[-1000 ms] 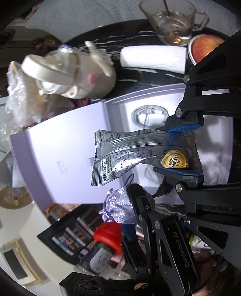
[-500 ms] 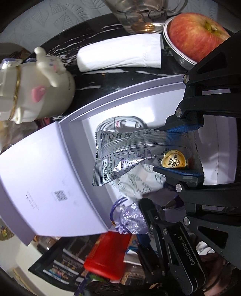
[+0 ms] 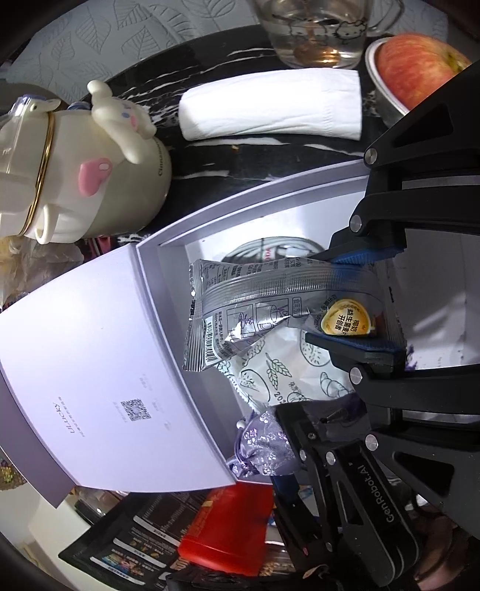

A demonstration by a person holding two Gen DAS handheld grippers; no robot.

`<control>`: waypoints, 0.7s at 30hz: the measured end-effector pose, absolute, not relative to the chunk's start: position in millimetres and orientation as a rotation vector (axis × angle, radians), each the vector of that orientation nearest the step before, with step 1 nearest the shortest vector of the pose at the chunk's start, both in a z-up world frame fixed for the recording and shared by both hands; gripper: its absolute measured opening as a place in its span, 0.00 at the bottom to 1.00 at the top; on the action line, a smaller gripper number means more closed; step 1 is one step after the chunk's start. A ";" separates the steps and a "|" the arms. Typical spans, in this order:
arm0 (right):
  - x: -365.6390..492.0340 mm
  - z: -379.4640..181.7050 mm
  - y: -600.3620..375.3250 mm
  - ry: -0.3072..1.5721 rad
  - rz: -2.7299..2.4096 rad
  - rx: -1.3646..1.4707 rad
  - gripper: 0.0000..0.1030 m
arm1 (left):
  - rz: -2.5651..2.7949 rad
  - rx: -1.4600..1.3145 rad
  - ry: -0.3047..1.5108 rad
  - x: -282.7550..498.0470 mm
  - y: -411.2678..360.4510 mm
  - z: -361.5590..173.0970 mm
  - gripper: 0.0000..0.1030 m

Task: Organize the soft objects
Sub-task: 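Lower both items into the box and open both tools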

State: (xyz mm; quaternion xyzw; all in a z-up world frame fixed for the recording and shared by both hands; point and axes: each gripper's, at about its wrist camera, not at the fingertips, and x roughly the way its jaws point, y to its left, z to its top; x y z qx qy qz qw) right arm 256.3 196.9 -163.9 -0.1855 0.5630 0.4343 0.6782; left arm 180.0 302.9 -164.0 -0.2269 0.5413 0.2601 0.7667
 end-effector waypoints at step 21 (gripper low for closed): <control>267.7 -147.0 191.9 1.234 0.931 -0.442 0.48 | 0.576 -0.477 1.240 196.9 311.9 -149.7 0.68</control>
